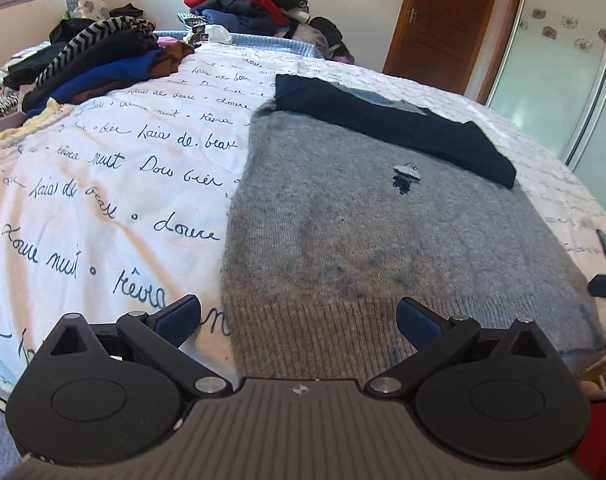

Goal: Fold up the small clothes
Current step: 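Move both tools down to the ribbed hem of the sweater, then grasp the ribbed hem with both tools and lift it toward the collar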

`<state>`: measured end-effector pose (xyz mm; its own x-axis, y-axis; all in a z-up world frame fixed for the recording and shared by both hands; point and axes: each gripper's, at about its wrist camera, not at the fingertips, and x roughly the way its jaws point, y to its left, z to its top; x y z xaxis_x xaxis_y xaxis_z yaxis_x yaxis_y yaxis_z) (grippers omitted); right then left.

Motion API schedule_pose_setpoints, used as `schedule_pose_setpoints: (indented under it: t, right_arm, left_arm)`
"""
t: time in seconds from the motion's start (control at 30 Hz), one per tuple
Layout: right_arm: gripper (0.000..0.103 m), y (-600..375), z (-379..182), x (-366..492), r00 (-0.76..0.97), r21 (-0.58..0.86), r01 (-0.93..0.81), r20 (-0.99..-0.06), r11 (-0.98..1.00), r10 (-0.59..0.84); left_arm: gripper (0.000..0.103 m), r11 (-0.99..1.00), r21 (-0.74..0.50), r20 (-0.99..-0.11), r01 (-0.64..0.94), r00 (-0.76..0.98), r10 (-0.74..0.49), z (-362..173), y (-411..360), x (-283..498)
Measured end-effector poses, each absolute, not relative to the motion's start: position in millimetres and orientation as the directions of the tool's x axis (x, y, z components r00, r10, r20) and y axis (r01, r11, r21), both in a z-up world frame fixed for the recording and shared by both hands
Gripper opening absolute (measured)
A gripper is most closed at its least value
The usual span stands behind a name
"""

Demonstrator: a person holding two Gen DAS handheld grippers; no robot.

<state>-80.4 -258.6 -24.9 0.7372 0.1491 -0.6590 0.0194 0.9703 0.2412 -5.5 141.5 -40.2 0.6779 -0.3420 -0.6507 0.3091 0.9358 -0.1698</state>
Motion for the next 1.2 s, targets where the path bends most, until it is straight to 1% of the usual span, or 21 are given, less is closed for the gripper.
schedule_pose_setpoints:
  t: [0.17, 0.23, 0.33, 0.4, 0.47, 0.63, 0.73, 0.77, 0.8, 0.83, 0.87, 0.9, 0.93, 0.97, 1.0, 1.03, 1.07, 1.1, 1.2]
  right_arm:
    - [0.100, -265.7, -33.3, -87.1, 0.731, 0.266, -0.002, -0.657, 0.964, 0.183]
    - [0.100, -267.2, -38.5, -87.7, 0.728, 0.275, -0.006, -0.658, 0.961, 0.193]
    - [0.102, -268.8, -49.6, -87.8, 0.728, 0.275, -0.034, -0.652, 0.961, 0.212]
    - [0.103, -263.4, -55.4, -93.6, 0.743, 0.214, -0.105, -0.632, 0.971, 0.219]
    - [0.103, -259.5, -56.2, -99.8, 0.747, 0.177, -0.135, -0.628, 0.975, 0.218]
    - [0.103, -268.7, -47.7, -101.3, 0.718, 0.289, -0.146, -0.627, 0.946, 0.302]
    - [0.103, -273.4, -45.6, -104.7, 0.691, 0.397, -0.196, -0.593, 0.897, 0.413]
    - [0.103, -275.3, -45.9, -105.7, 0.675, 0.459, -0.224, -0.564, 0.860, 0.477]
    - [0.100, -277.4, -47.5, -106.3, 0.659, 0.512, -0.244, -0.536, 0.824, 0.528]
    - [0.092, -278.8, -50.0, -105.8, 0.645, 0.554, -0.252, -0.515, 0.793, 0.565]
    - [0.088, -278.9, -52.6, -103.9, 0.633, 0.581, -0.249, -0.508, 0.775, 0.584]
    - [0.078, -279.9, -55.6, -102.5, 0.629, 0.598, -0.240, -0.504, 0.764, 0.592]
    - [0.064, -282.4, -58.2, -101.0, 0.629, 0.622, -0.230, -0.492, 0.749, 0.602]
    - [0.056, -285.1, -60.6, -99.4, 0.628, 0.650, -0.217, -0.478, 0.728, 0.614]
    - [0.042, -287.7, -63.6, -97.1, 0.626, 0.679, -0.202, -0.465, 0.706, 0.626]
    - [0.038, -289.6, -67.0, -94.4, 0.623, 0.702, -0.189, -0.454, 0.686, 0.637]
    - [0.038, -290.1, -69.8, -92.5, 0.619, 0.717, -0.179, -0.451, 0.674, 0.643]
    - [0.038, -289.5, -71.7, -90.9, 0.617, 0.721, -0.168, -0.454, 0.672, 0.643]
    - [0.038, -288.9, -71.9, -91.5, 0.618, 0.728, -0.166, -0.449, 0.665, 0.645]
  left_arm:
    - [0.103, 0.890, -0.340, -0.633, 0.304, 0.626, -0.456, -46.8, 159.1, 3.5]
    - [0.103, 0.868, -0.382, -0.616, 0.316, 0.613, -0.495, -47.9, 158.2, 4.2]
    - [0.103, 0.857, -0.386, -0.615, 0.342, 0.596, -0.516, -52.1, 151.8, 4.2]
    - [0.103, 0.862, -0.366, -0.624, 0.350, 0.595, -0.507, -55.9, 148.5, 4.3]
    - [0.103, 0.861, -0.360, -0.621, 0.358, 0.597, -0.508, -57.4, 148.4, 3.5]
    - [0.103, 0.852, -0.386, -0.608, 0.354, 0.596, -0.524, -58.7, 153.5, 3.8]
    - [0.102, 0.843, -0.407, -0.595, 0.352, 0.598, -0.537, -58.1, 155.1, 3.8]
    - [0.098, 0.841, -0.409, -0.592, 0.353, 0.599, -0.539, -57.7, 154.8, 3.5]
    - [0.086, 0.841, -0.409, -0.590, 0.356, 0.600, -0.540, -57.1, 154.5, 3.4]
    - [0.077, 0.841, -0.407, -0.590, 0.357, 0.600, -0.540, -56.6, 154.5, 3.5]
    - [0.067, 0.844, -0.407, -0.596, 0.350, 0.599, -0.536, -56.9, 155.4, 4.3]
    - [0.063, 0.845, -0.413, -0.599, 0.339, 0.599, -0.532, -57.8, 156.9, 5.6]
    - [0.062, 0.840, -0.429, -0.596, 0.331, 0.596, -0.539, -59.2, 159.7, 7.1]
    - [0.061, 0.832, -0.451, -0.589, 0.321, 0.593, -0.549, -60.3, 163.0, 8.6]
    - [0.061, 0.823, -0.475, -0.582, 0.312, 0.590, -0.559, -61.2, 166.0, 9.9]
    - [0.061, 0.814, -0.495, -0.576, 0.303, 0.587, -0.569, -61.9, 168.7, 10.8]
    - [0.062, 0.808, -0.508, -0.571, 0.300, 0.584, -0.576, -62.4, 171.2, 11.1]
    - [0.067, 0.802, -0.517, -0.569, 0.299, 0.580, -0.583, -63.2, 173.3, 11.8]
    - [0.067, 0.774, -0.556, -0.548, 0.303, 0.566, -0.615, -66.1, 184.7, 12.7]
